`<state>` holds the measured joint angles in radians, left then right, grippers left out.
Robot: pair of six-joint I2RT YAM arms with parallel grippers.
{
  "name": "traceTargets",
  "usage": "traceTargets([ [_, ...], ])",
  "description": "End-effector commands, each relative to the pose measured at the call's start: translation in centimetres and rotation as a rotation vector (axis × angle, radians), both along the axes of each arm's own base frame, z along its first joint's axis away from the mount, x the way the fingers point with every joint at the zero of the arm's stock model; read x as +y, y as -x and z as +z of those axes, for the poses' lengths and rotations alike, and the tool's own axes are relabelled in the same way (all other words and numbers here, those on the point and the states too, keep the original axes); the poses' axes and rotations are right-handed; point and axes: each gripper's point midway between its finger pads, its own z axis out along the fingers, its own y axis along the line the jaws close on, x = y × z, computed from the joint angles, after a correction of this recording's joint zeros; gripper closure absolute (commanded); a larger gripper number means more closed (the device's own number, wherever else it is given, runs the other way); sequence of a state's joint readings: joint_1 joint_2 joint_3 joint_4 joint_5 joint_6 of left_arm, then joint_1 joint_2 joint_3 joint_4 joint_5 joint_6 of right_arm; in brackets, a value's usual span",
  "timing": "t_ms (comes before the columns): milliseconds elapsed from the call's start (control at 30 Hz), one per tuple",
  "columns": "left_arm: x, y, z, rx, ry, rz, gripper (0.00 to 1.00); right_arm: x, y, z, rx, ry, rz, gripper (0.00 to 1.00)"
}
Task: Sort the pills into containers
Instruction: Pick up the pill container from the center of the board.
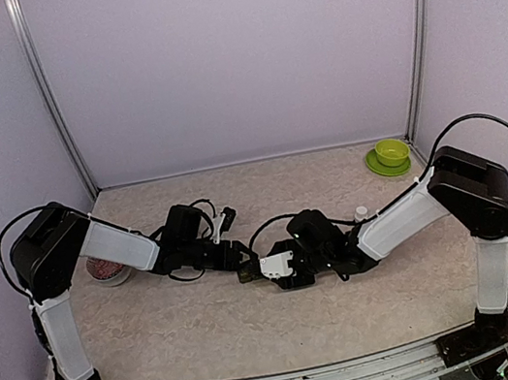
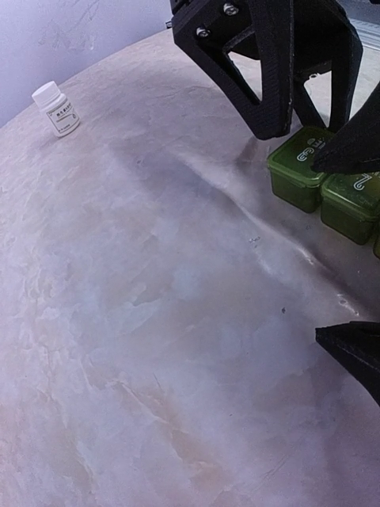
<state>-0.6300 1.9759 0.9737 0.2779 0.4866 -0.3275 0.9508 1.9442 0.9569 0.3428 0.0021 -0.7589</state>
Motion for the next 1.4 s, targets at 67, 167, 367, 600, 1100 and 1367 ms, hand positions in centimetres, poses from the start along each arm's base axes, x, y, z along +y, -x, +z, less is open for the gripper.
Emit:
traceTargets([
  [67,1.7,3.3,-4.2,0.155,-0.118,-0.003,0.38,0.8,0.0,-0.4,-0.016,0.007,0.016,0.41],
  [167,1.7,3.2,-3.8,0.157,-0.117,0.003,0.37,0.9,0.1,-0.4,-0.017,0.008,0.022,0.41],
  [367,2.7,4.5,-4.6,0.164,-0.147,0.008,0.37,1.0,0.1,-0.5,-0.016,0.005,0.027,0.41],
  [600,2.9,4.8,-5.3,0.159,-0.159,0.000,0.39,1.3,0.2,-0.8,-0.002,0.004,0.036,0.42],
  [1100,2.8,5.7,-6.8,0.169,-0.213,-0.030,0.49,1.2,0.2,-1.1,0.015,0.030,0.037,0.43],
  [1367,2.9,5.9,-7.7,0.179,-0.239,-0.032,0.52,1.0,-0.1,-1.7,0.026,0.056,0.027,0.45],
])
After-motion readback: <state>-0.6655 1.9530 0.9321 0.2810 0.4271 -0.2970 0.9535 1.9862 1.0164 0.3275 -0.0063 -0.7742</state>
